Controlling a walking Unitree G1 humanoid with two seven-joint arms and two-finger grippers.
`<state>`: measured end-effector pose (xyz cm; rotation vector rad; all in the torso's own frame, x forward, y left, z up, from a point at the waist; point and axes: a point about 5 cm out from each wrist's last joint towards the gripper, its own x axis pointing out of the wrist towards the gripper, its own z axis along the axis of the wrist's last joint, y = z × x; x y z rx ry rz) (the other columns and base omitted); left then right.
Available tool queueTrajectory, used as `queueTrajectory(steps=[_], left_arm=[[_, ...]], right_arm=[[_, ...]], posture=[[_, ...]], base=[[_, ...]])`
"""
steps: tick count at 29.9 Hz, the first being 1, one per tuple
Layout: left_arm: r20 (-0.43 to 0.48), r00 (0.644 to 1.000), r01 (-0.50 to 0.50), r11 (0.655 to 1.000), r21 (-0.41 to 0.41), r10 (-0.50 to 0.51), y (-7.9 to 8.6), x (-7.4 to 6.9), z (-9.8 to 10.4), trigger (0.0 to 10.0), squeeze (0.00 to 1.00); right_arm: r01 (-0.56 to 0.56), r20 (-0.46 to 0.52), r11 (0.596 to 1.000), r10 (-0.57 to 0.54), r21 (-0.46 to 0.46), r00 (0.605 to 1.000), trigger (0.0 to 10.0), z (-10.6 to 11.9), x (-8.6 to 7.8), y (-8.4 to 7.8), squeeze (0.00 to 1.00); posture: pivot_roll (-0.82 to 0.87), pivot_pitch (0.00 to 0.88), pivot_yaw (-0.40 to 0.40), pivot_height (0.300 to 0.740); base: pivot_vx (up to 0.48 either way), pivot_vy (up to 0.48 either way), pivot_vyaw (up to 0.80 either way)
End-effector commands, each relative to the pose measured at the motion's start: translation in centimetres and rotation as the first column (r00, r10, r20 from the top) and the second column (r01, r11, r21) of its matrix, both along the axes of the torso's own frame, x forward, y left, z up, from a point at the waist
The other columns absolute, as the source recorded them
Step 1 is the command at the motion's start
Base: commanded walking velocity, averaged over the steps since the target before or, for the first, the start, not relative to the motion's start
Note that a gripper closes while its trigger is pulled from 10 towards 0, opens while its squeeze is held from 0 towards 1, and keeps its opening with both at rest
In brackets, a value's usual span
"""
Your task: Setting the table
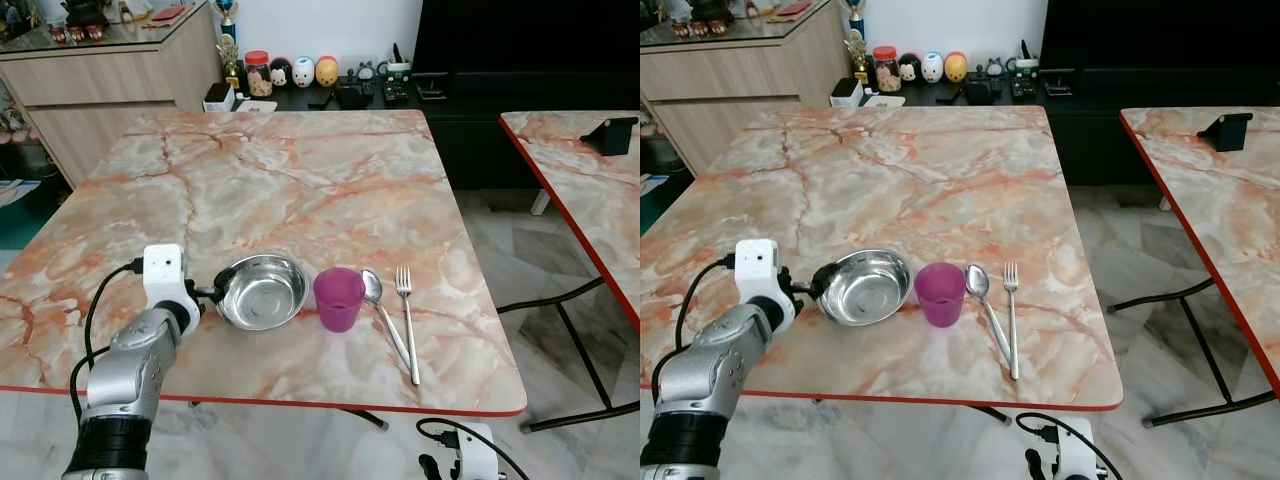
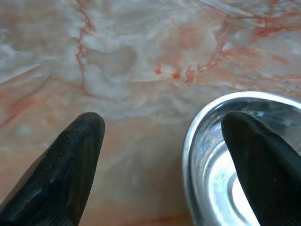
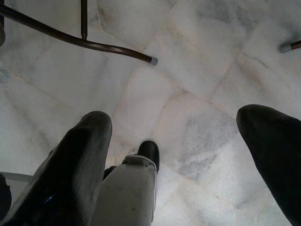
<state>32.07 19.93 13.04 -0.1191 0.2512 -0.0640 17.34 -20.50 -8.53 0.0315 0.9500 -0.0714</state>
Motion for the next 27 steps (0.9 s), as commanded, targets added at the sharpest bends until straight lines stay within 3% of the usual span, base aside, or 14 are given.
queueTrajectory(steps=[1, 10, 27], left_arm=[[-0.018, 1.000, 0.000, 1.000, -0.023, -0.001, -0.1, 0.1, 0.0, 10.0, 0.00], [-0.067, 0.998, 0.014, 1.000, 0.009, -0.013, 0.0, 0.4, -0.3, 10.0, 0.00], [-0.131, 0.989, 0.063, 0.998, 0.006, -0.062, -1.6, 0.3, -1.4, 10.0, 0.00]], right_arm=[[0.007, -0.002, 1.000, -0.007, 0.005, 1.000, 10.0, 0.0, 0.0, 0.2, 0.00], [0.011, 0.000, 1.000, -0.011, 0.010, 1.000, 10.0, -0.1, 0.0, 0.4, 0.00], [0.012, -0.004, 1.000, -0.012, 0.013, 1.000, 10.0, -0.1, -0.1, 0.4, 0.00]], posture=[[-0.04, 0.000, 0.041, 0.720], [-0.05, 0.000, 0.053, 0.720], [-0.05, 0.000, 0.056, 0.720]], base=[[0.000, 0.000, 0.00], [0.000, 0.000, 0.00], [0.000, 0.000, 0.00]])
